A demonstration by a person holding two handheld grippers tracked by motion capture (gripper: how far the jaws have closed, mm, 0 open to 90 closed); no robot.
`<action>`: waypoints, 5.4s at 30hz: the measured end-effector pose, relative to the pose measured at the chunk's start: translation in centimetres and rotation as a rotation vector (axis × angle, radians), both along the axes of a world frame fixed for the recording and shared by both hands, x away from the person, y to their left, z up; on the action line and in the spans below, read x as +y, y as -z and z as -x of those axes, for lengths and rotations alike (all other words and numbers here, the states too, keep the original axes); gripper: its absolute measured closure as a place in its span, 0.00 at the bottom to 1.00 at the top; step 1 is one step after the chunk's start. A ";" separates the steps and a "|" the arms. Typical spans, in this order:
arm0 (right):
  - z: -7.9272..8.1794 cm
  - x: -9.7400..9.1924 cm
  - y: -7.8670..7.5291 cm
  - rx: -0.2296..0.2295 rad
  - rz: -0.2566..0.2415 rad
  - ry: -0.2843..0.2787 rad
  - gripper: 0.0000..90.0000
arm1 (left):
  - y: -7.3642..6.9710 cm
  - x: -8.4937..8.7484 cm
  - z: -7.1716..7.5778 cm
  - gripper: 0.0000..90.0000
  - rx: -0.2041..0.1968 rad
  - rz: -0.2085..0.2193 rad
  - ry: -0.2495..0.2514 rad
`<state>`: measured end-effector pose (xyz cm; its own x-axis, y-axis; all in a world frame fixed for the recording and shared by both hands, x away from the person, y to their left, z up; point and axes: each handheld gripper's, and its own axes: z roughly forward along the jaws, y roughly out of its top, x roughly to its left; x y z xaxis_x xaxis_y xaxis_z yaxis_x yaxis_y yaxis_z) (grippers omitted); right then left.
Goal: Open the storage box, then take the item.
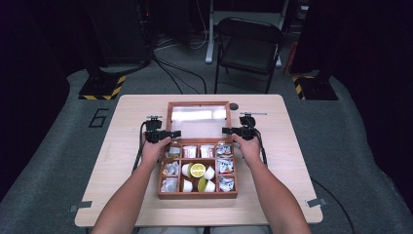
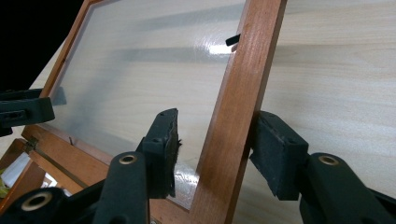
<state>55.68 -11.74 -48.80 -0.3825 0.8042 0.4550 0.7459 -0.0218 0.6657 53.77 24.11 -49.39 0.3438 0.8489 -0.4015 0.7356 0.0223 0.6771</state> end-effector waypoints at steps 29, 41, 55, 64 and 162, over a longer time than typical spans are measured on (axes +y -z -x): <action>-0.1 -0.1 0.4 0.040 -0.015 0.020 0.58 | 0.4 0.3 -0.3 0.33 0.031 0.024 0.005; -0.2 -0.2 0.7 0.071 -0.036 0.031 0.58 | 0.6 0.3 -0.4 0.32 0.054 0.038 -0.001; -0.3 -0.3 0.9 0.099 -0.051 0.042 0.58 | 0.7 0.4 -0.5 0.32 0.066 0.047 -0.007; -0.4 -0.4 1.2 0.119 -0.071 0.044 0.58 | 0.9 0.4 -0.5 0.32 0.085 0.063 -0.015; 13.4 10.7 -0.7 -0.119 0.338 -0.490 0.37 | -5.0 3.6 11.4 0.37 -0.081 0.019 0.004</action>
<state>42.27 -1.03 -48.07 -0.7776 0.6137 0.1367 0.5355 0.5325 0.6555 42.39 27.69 -44.36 0.3795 0.8397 -0.3885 0.6784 0.0329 0.7339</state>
